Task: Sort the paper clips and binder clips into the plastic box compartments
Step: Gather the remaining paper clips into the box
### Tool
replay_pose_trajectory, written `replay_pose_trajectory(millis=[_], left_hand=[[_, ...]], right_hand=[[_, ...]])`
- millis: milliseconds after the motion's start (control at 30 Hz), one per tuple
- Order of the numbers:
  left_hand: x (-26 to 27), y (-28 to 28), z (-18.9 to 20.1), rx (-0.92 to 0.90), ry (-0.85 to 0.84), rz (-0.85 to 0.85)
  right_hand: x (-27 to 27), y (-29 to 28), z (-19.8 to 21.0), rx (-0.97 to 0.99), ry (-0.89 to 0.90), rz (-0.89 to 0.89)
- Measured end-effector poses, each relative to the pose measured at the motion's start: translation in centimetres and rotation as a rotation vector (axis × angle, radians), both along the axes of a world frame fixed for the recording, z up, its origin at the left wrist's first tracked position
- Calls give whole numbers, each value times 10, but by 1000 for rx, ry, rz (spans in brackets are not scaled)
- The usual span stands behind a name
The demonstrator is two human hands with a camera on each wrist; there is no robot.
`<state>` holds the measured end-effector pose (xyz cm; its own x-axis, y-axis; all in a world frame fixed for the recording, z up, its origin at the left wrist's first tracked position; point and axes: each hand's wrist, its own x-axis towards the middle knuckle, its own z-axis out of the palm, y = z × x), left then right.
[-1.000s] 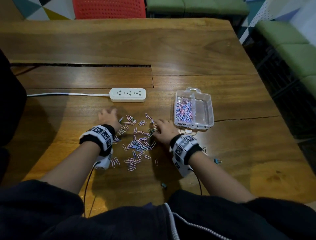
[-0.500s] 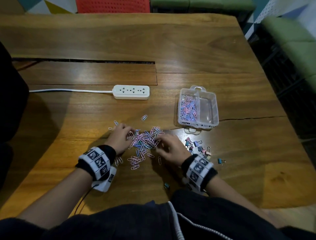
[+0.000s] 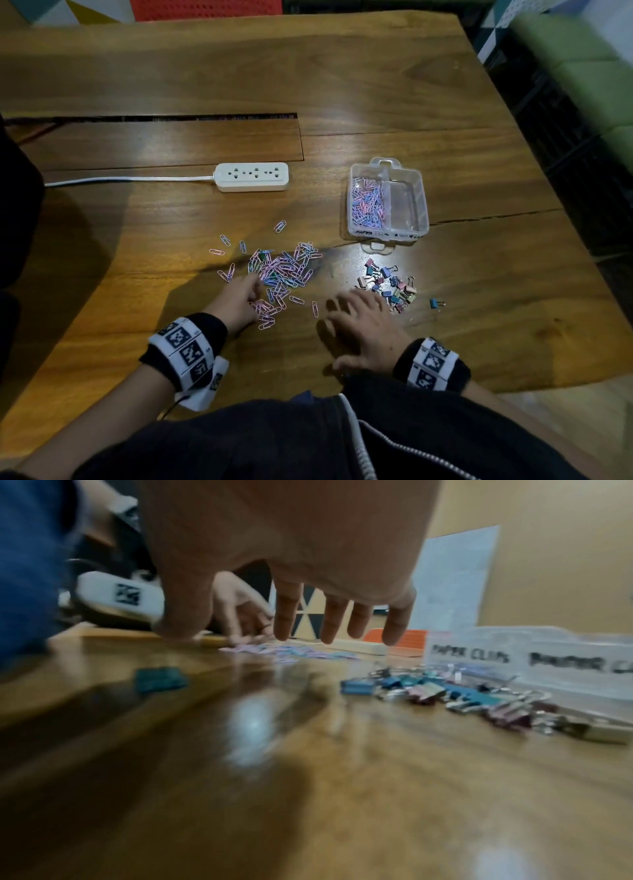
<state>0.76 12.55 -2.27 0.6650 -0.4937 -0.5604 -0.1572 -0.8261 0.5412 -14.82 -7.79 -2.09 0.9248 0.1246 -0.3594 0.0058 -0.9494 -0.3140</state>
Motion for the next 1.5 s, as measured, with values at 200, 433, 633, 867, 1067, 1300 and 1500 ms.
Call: replay_pose_trajectory(millis=[200, 433, 633, 867, 1067, 1300, 1500], left_hand=[[27, -7, 2, 66, -297, 205], [40, -16, -2, 299, -336, 107], [8, -33, -4, 163, -368, -68], [25, -50, 6, 83, -390, -57], [60, -84, 1, 212, -376, -272], [34, -76, -7, 67, -399, -472], [26, -48, 4, -42, -389, -274]], right_hand=[[-9, 6, -4, -38, 54, 76], [-31, 19, -5, -1, 278, 83], [-32, 7, -5, 189, 351, -170], [-25, -32, 4, 42, -218, -397], [6, -15, -1, 59, -259, -393], [25, -32, 8, 360, -204, -582], [43, -13, 14, 465, -19, -573]])
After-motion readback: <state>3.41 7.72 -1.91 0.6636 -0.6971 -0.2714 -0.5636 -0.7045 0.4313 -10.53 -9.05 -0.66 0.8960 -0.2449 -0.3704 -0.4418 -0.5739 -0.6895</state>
